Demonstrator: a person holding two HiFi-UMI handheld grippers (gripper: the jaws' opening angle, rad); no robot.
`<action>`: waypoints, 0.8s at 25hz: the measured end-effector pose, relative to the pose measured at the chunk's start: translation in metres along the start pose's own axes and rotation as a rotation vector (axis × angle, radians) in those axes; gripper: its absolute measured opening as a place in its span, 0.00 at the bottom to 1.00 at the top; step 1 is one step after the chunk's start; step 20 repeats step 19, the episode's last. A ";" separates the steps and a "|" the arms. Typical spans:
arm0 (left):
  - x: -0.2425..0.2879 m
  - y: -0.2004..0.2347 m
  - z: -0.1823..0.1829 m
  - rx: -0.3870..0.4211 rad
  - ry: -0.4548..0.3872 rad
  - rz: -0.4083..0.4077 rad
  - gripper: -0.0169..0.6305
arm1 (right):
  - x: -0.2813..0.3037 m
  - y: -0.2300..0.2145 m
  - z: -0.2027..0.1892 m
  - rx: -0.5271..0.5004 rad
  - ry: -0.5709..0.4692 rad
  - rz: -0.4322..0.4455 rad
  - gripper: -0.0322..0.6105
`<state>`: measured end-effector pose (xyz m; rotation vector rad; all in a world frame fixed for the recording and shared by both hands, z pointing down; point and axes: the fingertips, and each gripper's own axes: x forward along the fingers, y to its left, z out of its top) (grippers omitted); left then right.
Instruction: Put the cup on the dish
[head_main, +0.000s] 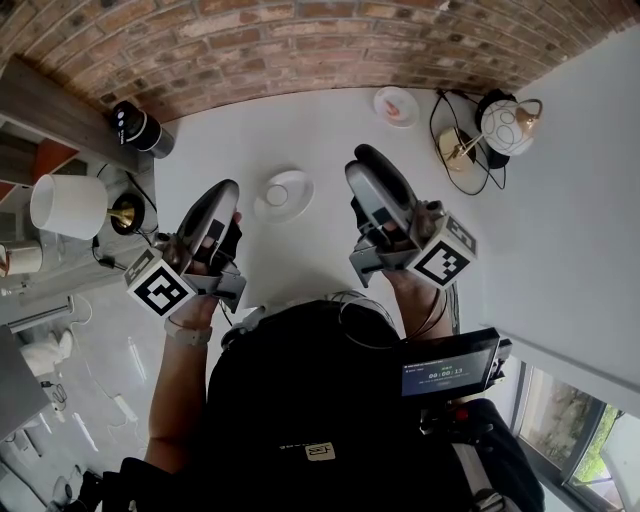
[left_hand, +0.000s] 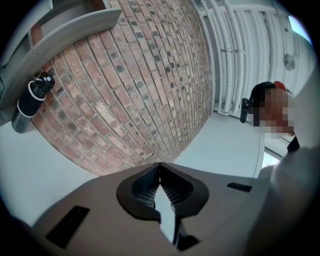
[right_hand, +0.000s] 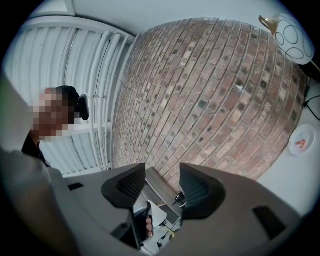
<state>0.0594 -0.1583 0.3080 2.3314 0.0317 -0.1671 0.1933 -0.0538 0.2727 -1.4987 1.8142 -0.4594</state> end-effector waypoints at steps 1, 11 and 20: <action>-0.001 0.000 0.000 -0.001 -0.001 0.001 0.03 | 0.000 0.000 -0.001 -0.003 0.002 0.001 0.39; 0.000 0.001 0.000 -0.004 -0.004 0.008 0.03 | 0.002 0.001 -0.002 -0.019 0.021 0.006 0.39; -0.002 0.005 0.000 -0.004 -0.011 0.011 0.03 | 0.004 -0.001 -0.006 -0.030 0.033 0.003 0.39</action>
